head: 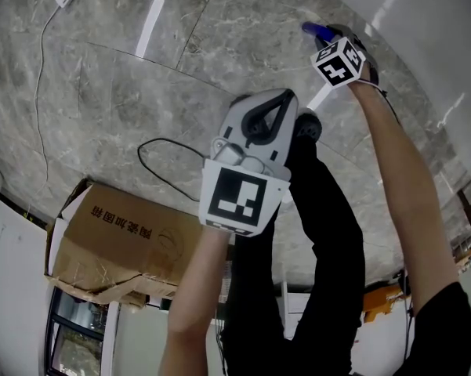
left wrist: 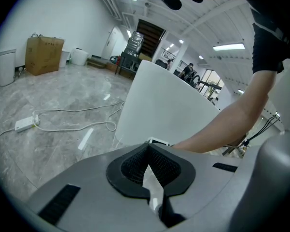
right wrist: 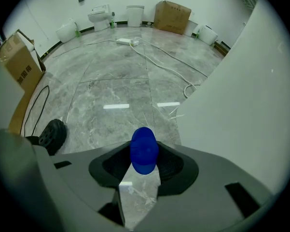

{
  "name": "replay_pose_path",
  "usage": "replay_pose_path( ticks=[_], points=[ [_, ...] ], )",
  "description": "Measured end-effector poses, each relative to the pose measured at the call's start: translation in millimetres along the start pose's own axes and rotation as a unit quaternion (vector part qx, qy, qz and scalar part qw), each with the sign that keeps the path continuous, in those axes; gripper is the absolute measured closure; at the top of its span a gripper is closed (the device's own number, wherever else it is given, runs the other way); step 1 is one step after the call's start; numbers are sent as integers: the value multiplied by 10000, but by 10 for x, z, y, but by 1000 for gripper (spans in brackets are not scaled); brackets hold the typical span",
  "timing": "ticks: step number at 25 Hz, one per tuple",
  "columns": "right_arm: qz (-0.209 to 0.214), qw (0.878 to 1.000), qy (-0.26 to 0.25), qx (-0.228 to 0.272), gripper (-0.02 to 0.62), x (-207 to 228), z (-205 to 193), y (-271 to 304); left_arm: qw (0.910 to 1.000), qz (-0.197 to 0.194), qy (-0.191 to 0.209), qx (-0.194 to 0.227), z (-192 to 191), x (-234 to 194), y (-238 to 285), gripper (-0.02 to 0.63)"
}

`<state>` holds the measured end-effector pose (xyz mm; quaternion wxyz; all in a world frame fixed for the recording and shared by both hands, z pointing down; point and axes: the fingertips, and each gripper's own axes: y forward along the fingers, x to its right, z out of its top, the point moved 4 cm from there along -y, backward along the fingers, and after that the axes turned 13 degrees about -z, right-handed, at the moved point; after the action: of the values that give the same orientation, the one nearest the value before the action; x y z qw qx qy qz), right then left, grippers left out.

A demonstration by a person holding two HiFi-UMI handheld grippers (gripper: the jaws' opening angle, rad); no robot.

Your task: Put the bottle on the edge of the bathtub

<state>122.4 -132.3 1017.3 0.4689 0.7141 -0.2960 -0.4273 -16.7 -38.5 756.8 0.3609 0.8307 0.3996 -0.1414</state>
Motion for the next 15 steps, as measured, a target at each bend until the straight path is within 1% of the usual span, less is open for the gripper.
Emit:
replay_pose_path(
  ticks=[4, 10, 15],
  points=[
    [-58, 9999, 103, 13, 448, 16, -13, -5, 10000, 38, 32, 79, 39, -28, 21, 595],
    [-27, 9999, -56, -79, 449, -13, -87, -73, 10000, 27, 30, 62, 24, 30, 0, 595],
    [-85, 9999, 16, -122, 456, 30, -127, -129, 10000, -9, 67, 53, 51, 65, -32, 595]
  ],
)
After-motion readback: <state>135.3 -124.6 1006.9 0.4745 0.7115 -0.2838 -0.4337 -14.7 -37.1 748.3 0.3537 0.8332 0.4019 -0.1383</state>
